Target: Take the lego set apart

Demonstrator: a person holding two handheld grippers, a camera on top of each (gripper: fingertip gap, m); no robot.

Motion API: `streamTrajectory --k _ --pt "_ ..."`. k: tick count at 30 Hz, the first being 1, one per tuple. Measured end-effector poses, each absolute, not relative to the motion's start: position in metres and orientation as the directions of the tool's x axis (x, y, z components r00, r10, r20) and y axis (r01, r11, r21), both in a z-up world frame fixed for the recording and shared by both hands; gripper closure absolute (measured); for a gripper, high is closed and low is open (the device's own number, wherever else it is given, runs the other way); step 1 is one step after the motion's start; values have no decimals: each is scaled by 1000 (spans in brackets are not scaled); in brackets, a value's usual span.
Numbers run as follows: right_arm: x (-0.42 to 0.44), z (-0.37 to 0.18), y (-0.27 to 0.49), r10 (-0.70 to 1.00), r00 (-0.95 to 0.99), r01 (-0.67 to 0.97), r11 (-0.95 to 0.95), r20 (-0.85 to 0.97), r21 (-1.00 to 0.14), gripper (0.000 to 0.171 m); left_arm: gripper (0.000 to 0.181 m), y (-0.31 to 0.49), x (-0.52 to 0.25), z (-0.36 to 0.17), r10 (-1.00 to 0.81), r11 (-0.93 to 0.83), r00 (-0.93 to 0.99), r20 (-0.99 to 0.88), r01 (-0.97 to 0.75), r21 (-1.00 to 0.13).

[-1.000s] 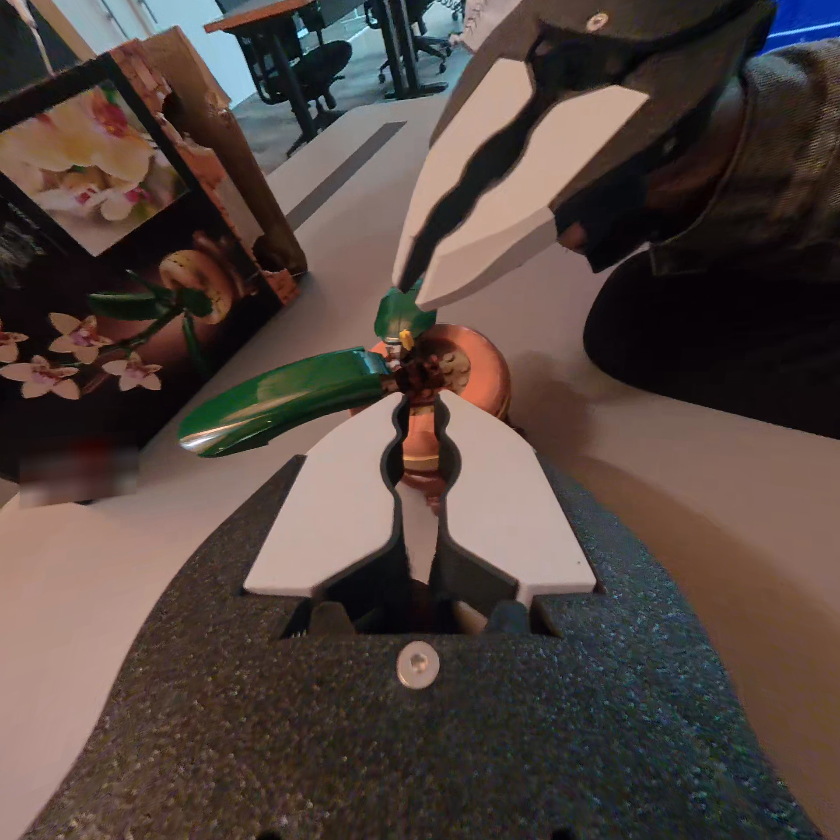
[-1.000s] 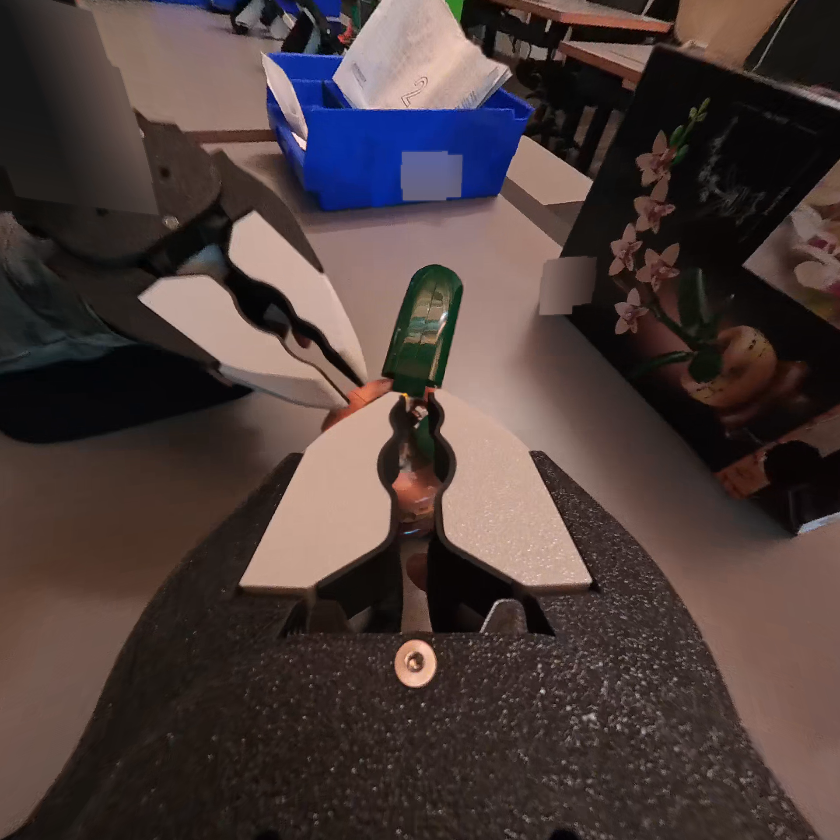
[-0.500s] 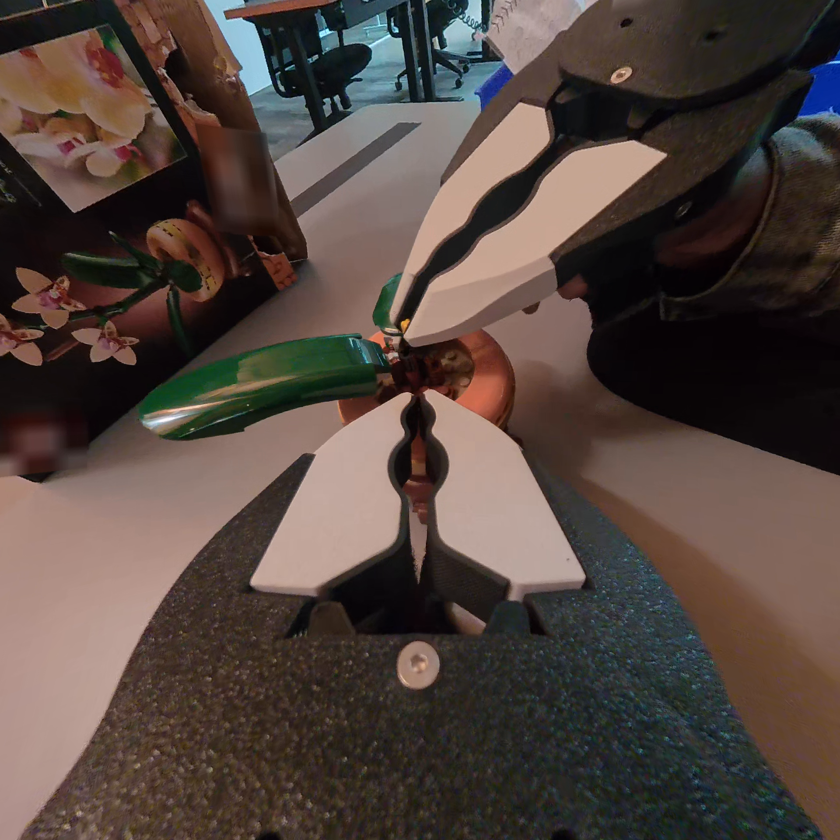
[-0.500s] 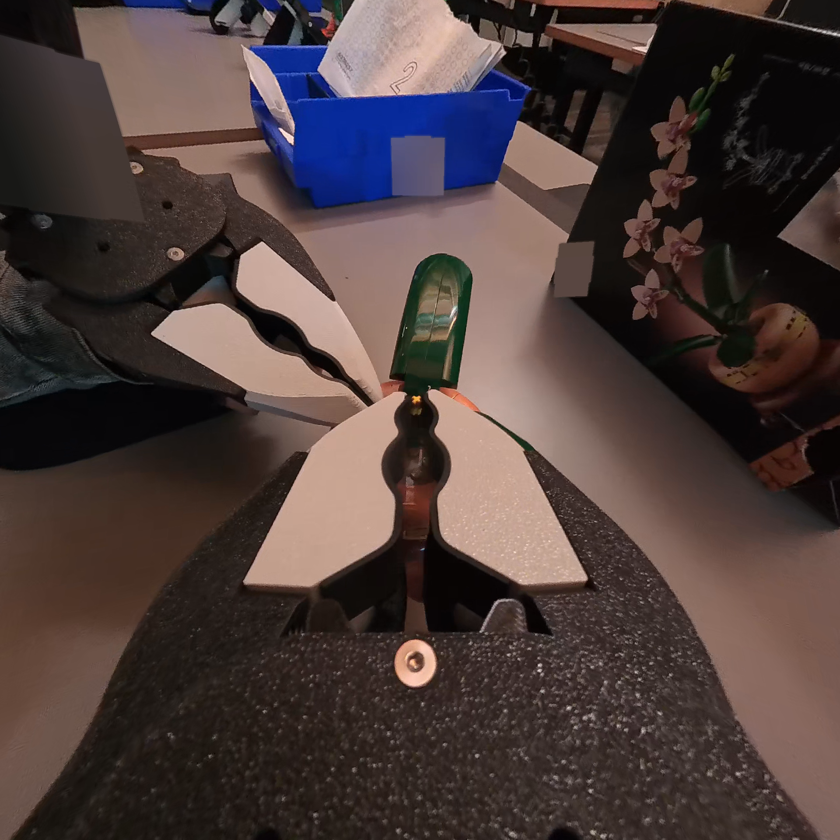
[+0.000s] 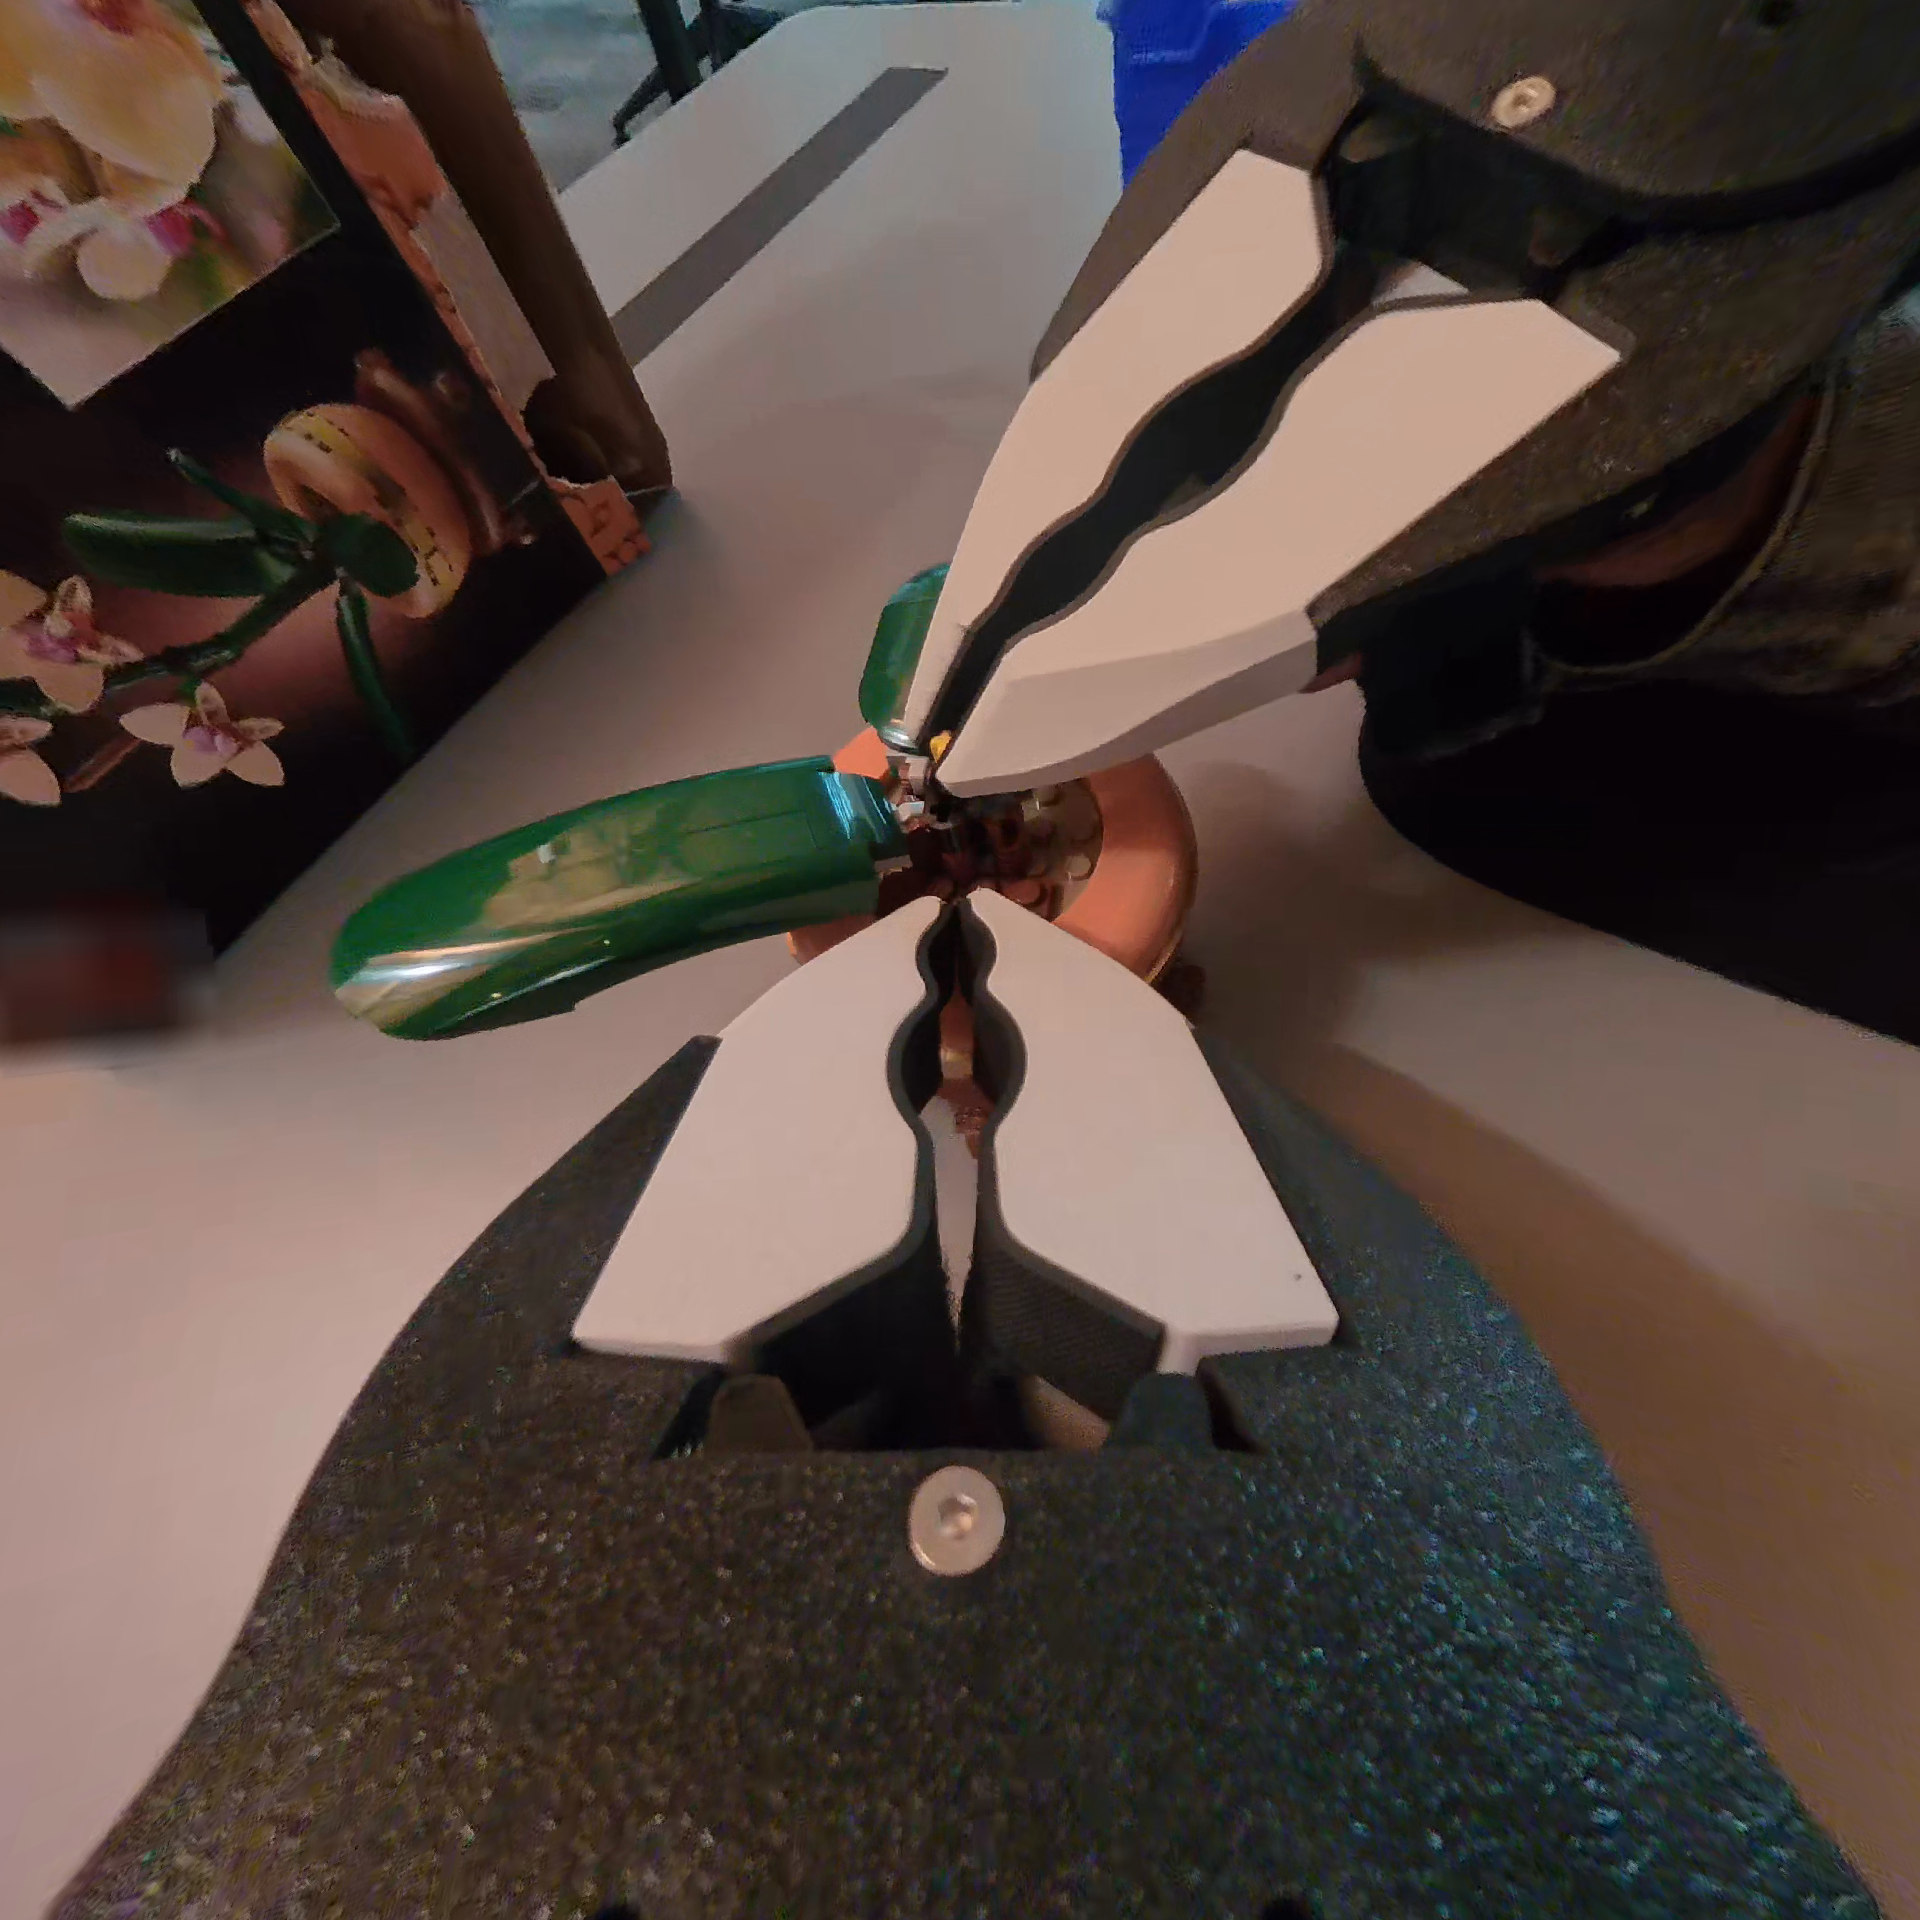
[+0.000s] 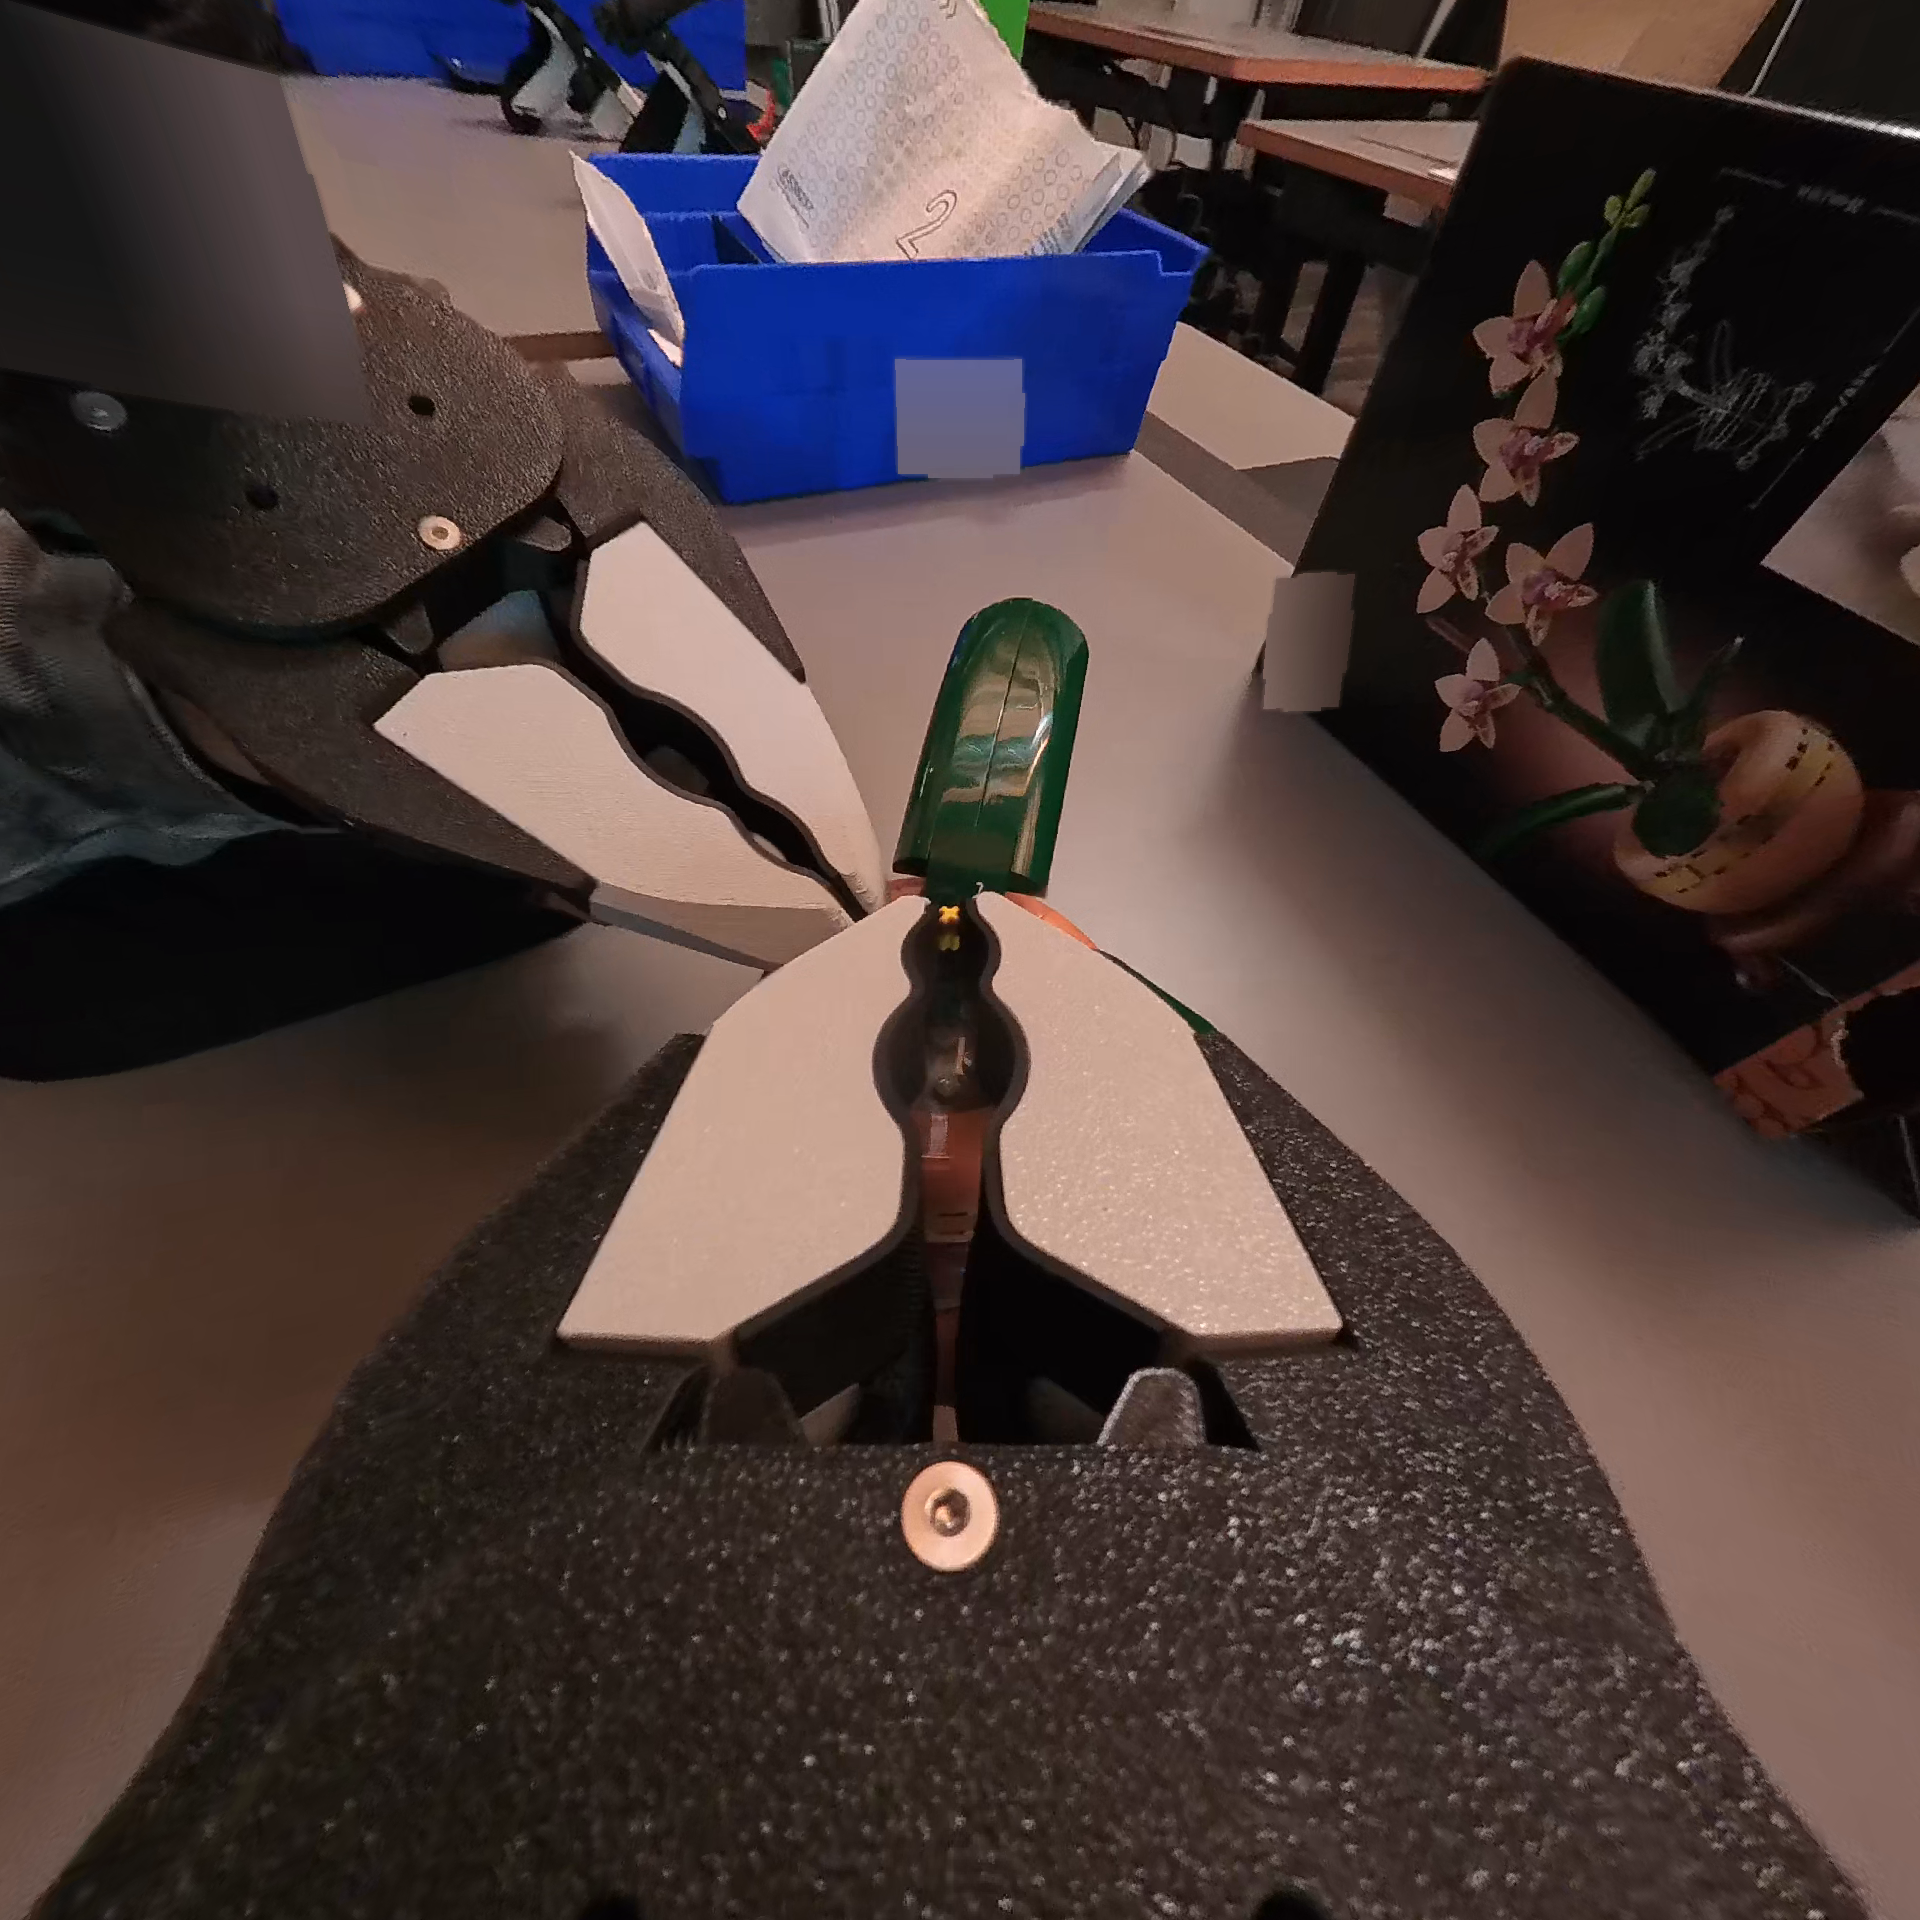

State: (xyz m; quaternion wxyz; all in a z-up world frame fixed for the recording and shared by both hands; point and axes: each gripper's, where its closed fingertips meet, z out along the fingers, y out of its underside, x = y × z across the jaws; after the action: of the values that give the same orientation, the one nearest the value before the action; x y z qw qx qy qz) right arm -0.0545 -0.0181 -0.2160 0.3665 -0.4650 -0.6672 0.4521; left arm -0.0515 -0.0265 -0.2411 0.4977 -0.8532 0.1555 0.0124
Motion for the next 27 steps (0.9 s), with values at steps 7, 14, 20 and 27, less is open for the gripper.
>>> streamTrajectory --k 7,14,20,27 --pt "-54 -216 -15 954 -294 292 149 59 -945 168 167 -26 -47 -234 -262 -373 941 -212 -301 -878" --pt "-54 -216 -15 953 -301 292 132 40 -947 168 166 -22 -43 -219 -243 -270 938 -246 -309 -912" --pt "-53 -216 -14 953 -302 294 124 32 -948 168 178 -17 -46 -220 -238 -269 926 -293 -353 -896" --pt "-51 -216 -15 949 -313 293 124 27 -948 168 170 -17 -48 -218 -247 -245 896 -369 -427 -871"
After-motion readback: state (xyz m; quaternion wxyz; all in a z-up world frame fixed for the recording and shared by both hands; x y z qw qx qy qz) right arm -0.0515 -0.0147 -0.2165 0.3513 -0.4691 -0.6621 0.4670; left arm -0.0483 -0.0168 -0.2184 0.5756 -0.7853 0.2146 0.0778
